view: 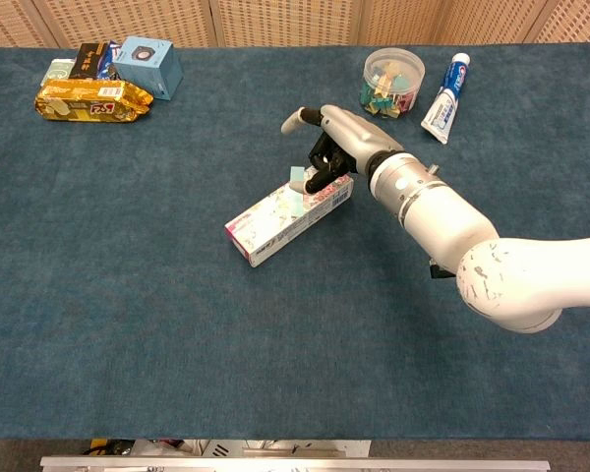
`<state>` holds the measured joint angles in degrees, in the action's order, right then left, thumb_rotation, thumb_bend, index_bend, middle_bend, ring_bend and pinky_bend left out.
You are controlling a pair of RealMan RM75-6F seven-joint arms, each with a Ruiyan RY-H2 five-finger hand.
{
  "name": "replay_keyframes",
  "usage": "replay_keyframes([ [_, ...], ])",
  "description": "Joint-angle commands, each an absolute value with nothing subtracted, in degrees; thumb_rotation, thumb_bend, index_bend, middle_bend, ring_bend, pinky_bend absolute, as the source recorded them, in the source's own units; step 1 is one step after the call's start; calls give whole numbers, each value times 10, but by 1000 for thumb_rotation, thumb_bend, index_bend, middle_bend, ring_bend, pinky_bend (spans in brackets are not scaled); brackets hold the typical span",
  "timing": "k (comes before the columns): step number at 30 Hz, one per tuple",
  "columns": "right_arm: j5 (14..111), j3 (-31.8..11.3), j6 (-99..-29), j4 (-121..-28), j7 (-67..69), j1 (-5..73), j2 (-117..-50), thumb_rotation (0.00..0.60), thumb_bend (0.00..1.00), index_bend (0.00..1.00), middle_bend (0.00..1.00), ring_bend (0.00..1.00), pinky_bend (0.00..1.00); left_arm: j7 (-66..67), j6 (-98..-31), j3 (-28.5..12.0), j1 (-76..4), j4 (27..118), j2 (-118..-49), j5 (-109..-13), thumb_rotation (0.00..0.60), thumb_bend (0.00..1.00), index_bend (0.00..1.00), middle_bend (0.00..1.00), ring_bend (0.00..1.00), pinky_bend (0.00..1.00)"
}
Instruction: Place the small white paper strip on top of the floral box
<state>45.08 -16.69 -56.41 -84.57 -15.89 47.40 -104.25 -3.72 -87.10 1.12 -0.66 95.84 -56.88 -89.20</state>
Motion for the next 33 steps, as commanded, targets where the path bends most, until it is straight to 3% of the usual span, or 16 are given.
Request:
replay_keyframes([
  [1,462,-170,-573,-848,-151,469,-1042,600,131,190,922,1000,1000,-36,-872,11,-7,959,-568,-893,600,345,136,332,304,227],
  [9,519,-175,-620,-856,-112,438,-1026,600,131,165,877,992,1000,-35,-861,11,-18,954,-561,-903,600,345,136,335,316,228],
  [14,547,-165,-646,-888,-101,405,-982,600,217,165,784,885,1000,-44,-846,9,-34,945,-557,-915,600,345,136,340,332,239],
  [17,563,-156,-655,-930,-95,381,-934,600,310,213,727,811,986,-48,-836,6,-48,939,-558,-925,600,345,136,397,364,303],
  [23,609,-132,-640,-1015,-59,339,-811,600,391,383,580,586,682,-59,-786,7,-91,928,-556,-951,600,345,136,528,508,518],
  [29,653,-121,-664,-1050,-50,305,-727,600,425,449,566,570,660,-85,-712,12,-158,919,-556,-991,600,352,136,602,609,642],
  [33,657,-121,-680,-1069,-48,287,-693,600,428,457,566,570,659,-89,-683,8,-198,914,-567,-1015,600,450,136,664,692,719],
])
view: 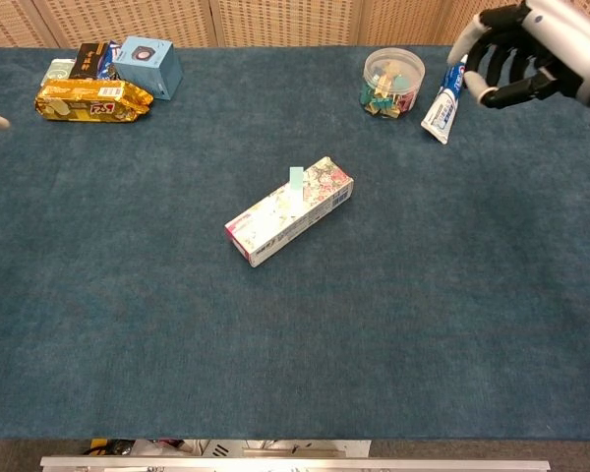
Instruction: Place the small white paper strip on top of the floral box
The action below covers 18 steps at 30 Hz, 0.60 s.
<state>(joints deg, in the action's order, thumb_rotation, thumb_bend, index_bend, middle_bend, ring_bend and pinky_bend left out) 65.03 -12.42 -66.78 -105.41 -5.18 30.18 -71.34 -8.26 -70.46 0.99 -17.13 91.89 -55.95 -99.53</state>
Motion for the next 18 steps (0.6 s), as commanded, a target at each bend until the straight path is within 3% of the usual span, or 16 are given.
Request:
replay_keyframes([
  [1,657,-122,-684,-1071,-48,283,-684,600,428,457,566,570,659,-90,-675,6,-211,914,-570,-1022,600,484,135,679,715,737],
  [10,627,-135,-679,-1070,-34,272,-655,600,428,458,566,570,659,-87,-582,-1,-311,934,-592,-1053,600,621,32,854,971,919],
  [18,612,-137,-665,-1058,-40,277,-661,600,428,458,566,570,659,-51,-496,-13,-381,969,-615,-1036,600,713,49,940,1000,971],
])
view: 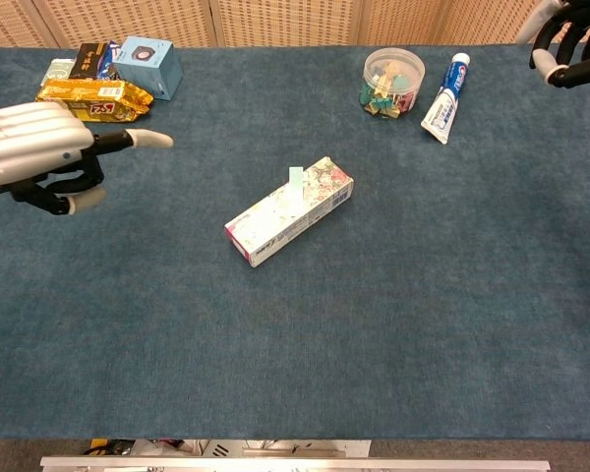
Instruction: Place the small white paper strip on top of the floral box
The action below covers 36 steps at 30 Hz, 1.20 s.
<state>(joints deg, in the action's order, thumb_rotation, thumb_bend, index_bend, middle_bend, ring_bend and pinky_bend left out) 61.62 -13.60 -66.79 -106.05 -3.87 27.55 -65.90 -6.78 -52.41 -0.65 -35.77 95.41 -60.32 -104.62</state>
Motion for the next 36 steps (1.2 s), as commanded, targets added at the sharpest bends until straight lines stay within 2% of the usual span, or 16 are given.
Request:
replay_keyframes([
  [1,610,-137,-663,-1056,-40,278,-662,600,428,457,566,570,659,-45,-487,-14,-387,972,-618,-1031,600,723,58,948,1000,971],
  [9,574,-150,-637,-1035,-38,292,-673,600,428,457,566,570,659,21,-397,-30,-446,1000,-663,-985,600,756,84,959,1000,972],
  [22,570,-155,-654,-1039,-44,288,-676,600,428,457,565,570,659,121,-306,-60,-520,970,-744,-875,600,756,85,959,1000,972],
  [31,567,-158,-657,-1033,-38,284,-676,600,428,454,564,570,659,169,-284,-61,-551,928,-778,-786,600,756,85,959,1000,972],
  [36,562,-158,-656,-1026,-38,283,-680,600,428,414,564,570,659,188,-278,-50,-563,912,-786,-747,600,756,85,959,1000,972],
])
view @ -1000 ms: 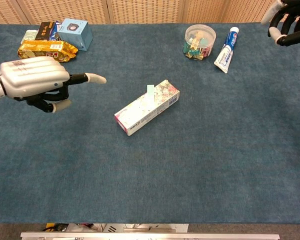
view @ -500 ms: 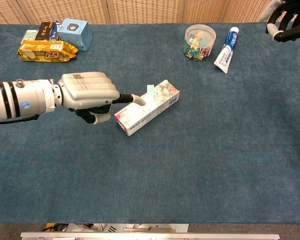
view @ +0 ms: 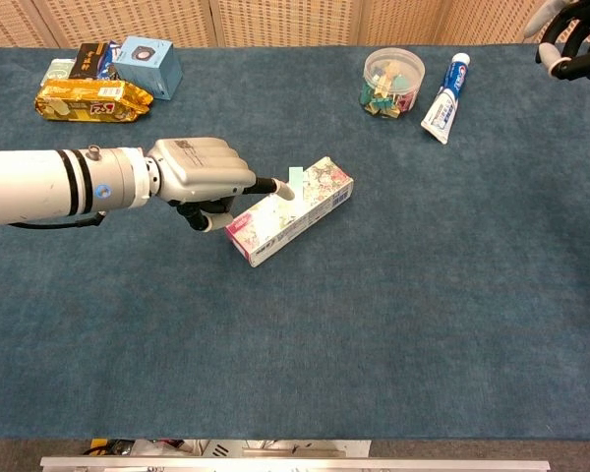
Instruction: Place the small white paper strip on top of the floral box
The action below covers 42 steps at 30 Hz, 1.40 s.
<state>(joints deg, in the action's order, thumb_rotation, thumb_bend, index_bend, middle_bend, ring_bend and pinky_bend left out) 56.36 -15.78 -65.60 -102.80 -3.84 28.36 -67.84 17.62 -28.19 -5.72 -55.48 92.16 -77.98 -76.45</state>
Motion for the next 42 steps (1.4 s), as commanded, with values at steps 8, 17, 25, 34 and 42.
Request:
replay_keyframes([
  [8,560,-159,-656,-1018,-38,283,-686,600,428,393,564,570,659,207,-285,-38,-579,908,-795,-714,600,756,85,959,1000,972],
  [17,556,-162,-659,-1014,-37,279,-685,600,428,378,564,570,659,222,-291,-27,-599,906,-805,-687,600,756,85,959,1000,972],
  [25,553,-164,-663,-1013,-37,275,-683,600,427,373,564,570,659,233,-303,-14,-608,908,-807,-669,600,756,85,959,1000,972],
  [34,553,-166,-663,-1014,-37,273,-682,600,427,370,564,570,659,244,-311,1,-617,909,-810,-653,600,756,85,958,1000,972],
  [42,551,-167,-665,-1019,-39,271,-679,600,426,363,564,570,658,245,-323,6,-621,922,-804,-647,600,756,85,955,1000,972],
])
